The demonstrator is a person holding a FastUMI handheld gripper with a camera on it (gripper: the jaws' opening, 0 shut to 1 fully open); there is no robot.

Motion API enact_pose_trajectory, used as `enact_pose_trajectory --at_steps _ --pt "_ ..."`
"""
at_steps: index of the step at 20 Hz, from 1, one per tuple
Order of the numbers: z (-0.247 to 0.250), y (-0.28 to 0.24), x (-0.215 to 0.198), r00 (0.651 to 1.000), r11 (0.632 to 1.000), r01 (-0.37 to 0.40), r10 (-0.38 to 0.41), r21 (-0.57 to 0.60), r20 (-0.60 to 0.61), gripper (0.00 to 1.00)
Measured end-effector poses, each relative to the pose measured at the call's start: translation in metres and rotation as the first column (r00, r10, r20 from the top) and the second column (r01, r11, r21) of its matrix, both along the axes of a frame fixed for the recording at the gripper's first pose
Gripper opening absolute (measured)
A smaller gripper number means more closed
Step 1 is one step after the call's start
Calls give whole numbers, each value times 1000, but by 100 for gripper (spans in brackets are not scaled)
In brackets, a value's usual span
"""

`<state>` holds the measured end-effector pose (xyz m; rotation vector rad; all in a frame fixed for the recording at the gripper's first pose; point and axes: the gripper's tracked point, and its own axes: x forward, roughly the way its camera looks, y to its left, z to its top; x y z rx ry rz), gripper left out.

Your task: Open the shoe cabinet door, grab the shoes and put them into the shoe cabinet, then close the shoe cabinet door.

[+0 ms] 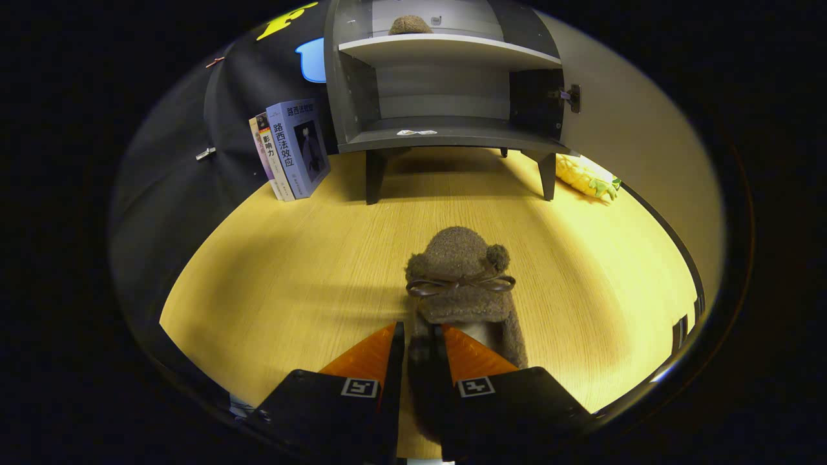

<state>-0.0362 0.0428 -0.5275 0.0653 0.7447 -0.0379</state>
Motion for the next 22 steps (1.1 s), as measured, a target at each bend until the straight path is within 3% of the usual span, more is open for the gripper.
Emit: enact_pose_trajectory --at_steps 15,21,22 --pt "-21 -11 49 998 995 -55 52 -77 -44 34" --pt "-16 -12 47 997 994 -62 58 -85 -45 5" --pt "-20 -10 48 997 994 -66 62 -84 -50 5"
